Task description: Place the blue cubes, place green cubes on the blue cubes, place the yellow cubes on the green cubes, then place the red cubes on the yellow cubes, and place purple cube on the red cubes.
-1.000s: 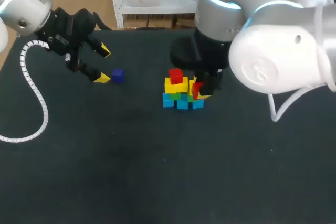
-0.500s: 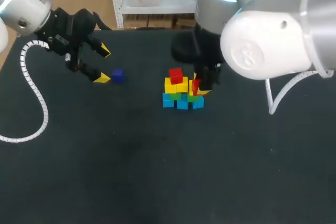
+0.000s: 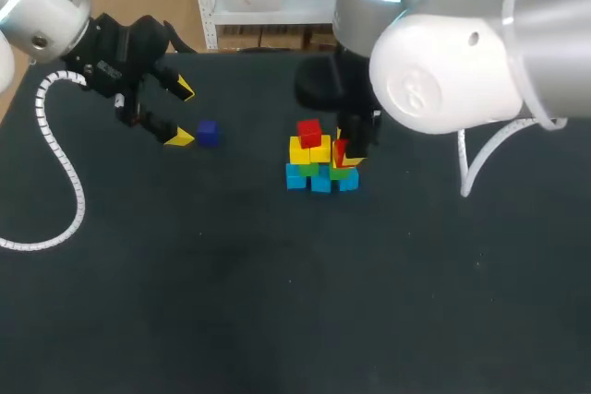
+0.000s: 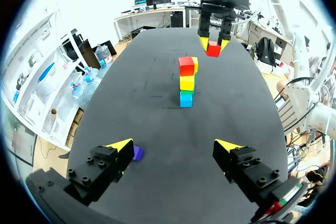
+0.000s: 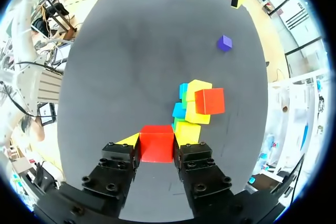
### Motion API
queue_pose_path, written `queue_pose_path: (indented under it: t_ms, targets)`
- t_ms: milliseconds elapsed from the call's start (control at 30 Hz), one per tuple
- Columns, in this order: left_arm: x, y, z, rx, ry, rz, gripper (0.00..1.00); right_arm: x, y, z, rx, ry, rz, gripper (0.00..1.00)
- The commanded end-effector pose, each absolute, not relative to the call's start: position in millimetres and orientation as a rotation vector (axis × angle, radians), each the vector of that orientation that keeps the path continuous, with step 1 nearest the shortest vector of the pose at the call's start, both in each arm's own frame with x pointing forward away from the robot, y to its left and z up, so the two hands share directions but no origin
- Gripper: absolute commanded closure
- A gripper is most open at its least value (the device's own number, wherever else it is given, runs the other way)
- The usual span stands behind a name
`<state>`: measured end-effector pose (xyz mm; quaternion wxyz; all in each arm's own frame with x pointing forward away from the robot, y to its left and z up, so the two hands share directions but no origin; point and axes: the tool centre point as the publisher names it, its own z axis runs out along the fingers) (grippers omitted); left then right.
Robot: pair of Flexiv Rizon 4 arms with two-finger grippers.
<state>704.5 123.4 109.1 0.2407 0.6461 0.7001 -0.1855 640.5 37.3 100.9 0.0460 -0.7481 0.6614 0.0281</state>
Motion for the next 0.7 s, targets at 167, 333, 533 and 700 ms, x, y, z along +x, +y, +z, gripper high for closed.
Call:
queue_pose_path:
  t_ms: [167, 333, 533, 700]
  targets:
    - [704, 124, 108, 1.767, 1.910, -0.508, 0.00, 648, 43, 97, -2.288, 2.035, 0.078, 1.00]
    - [704, 124, 108, 1.767, 1.910, -0.508, 0.00, 648, 45, 97, -2.295, 2.036, 0.064, 1.00]
    - [704, 124, 108, 1.767, 1.910, -0.508, 0.00, 652, 45, 97, -2.296, 2.040, 0.061, 1.00]
    - [704, 124, 108, 1.767, 1.910, -0.508, 0.00, 657, 44, 96, -2.293, 2.047, 0.059, 1.00]
